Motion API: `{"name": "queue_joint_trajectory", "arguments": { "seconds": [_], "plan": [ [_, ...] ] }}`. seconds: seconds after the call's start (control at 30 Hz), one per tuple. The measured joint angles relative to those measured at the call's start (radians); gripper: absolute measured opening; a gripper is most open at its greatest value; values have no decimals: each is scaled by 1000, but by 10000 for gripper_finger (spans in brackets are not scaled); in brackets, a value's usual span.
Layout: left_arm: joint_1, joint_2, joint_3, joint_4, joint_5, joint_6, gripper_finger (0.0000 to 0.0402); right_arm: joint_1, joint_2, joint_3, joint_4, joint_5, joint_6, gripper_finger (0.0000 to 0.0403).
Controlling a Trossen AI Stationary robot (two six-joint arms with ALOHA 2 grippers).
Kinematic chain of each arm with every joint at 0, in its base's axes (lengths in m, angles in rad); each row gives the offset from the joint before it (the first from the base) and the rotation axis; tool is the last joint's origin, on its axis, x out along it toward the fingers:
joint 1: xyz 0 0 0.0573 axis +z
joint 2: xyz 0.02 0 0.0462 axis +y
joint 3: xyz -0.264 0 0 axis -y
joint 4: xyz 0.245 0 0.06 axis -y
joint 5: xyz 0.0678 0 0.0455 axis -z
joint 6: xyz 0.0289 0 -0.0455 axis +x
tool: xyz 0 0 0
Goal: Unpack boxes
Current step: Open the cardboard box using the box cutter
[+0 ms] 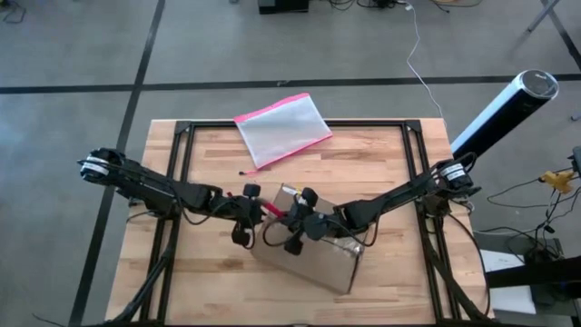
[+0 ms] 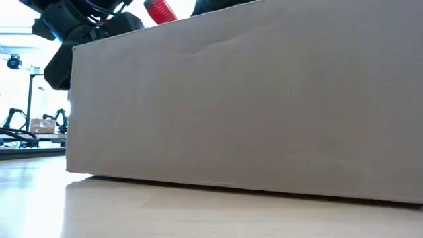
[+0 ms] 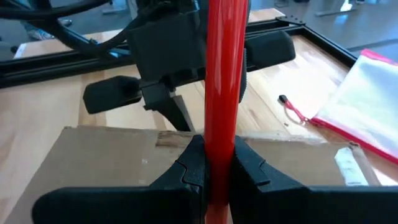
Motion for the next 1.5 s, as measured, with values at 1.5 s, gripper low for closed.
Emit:
{"name": "queue_joint_trajectory", "arguments": {
  "seconds": [1.5],
  "plan": [
    [-1, -103, 49, -177, -154, 1, 63, 628, -189, -9, -1103, 528, 1381, 19]
  ]
}}
